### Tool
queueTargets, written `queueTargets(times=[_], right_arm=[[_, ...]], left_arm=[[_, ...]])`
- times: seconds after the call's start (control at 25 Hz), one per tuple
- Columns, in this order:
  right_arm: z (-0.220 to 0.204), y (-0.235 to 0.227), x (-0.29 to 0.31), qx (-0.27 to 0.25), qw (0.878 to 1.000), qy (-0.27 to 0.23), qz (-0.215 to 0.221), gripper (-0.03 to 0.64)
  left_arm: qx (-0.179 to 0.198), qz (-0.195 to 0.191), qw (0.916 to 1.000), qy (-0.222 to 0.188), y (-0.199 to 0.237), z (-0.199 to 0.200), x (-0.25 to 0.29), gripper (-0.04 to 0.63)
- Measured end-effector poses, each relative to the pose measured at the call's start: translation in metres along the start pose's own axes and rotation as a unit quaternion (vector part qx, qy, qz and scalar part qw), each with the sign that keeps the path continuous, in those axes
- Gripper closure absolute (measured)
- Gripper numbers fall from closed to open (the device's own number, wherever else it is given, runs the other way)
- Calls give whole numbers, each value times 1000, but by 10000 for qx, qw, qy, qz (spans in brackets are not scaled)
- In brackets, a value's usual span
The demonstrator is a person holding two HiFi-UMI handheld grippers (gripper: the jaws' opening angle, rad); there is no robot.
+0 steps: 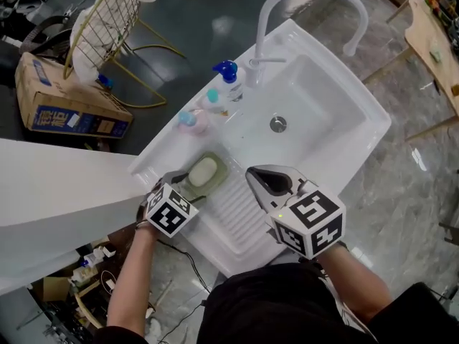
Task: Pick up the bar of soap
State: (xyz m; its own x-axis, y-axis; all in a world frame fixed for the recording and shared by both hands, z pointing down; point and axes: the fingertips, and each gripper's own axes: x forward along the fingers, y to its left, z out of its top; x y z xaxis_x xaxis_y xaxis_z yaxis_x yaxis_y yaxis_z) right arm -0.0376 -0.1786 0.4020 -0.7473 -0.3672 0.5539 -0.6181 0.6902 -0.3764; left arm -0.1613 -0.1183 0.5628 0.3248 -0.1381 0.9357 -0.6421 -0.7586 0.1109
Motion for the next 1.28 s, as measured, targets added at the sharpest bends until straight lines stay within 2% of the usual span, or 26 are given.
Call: queueTargets(times=[0.2,0.32,0.36,0.4,0.44,0.56,0.6,0.64,0.72,0.84,1.12,1.28], right_arm=[[-16,12,29,-349,9987,379,-1,612],[-36,16,55,-715,9945,761,-22,607],[-43,20,65,-818,9926,899,39,586],[-48,25,76,-909,9905,1022,115,493],[-52,29,86,-985,9888,1109,164,432],[-64,31,119,-1138,9849,1302,97,405],[-71,31,129,-1160,9832,1405,67,388],[-77,29,138,-1176,9816,1506,35,370],[-89,25,151,-1211,9785,1666,-77,337],[-102,20,162,-1259,9735,1897,-222,302],[-104,19,171,-1311,9655,2195,-484,245],[-110,18,181,-1545,9472,2744,-596,229]], left_arm=[[-638,295,9967,-396,3,3,-4,291],[-1335,621,9857,-825,6,-1,-15,291],[-1587,815,9792,-971,9,-6,-23,293],[-1803,1046,9716,-1123,13,-10,-32,293],[-1994,1293,9627,-1294,17,-14,-42,300],[-2613,1930,9296,-1741,28,-30,-69,446],[-2798,2090,9192,-1821,31,-36,-75,526],[-2949,2226,9106,-1851,33,-41,-78,555],[-3178,2386,8996,-1810,34,-51,-78,589],[-3405,2311,8930,-1821,33,-57,-70,592],[-3598,2067,8864,-2051,26,-55,-59,592],[-3579,1956,8875,-2142,27,-50,-58,592]])
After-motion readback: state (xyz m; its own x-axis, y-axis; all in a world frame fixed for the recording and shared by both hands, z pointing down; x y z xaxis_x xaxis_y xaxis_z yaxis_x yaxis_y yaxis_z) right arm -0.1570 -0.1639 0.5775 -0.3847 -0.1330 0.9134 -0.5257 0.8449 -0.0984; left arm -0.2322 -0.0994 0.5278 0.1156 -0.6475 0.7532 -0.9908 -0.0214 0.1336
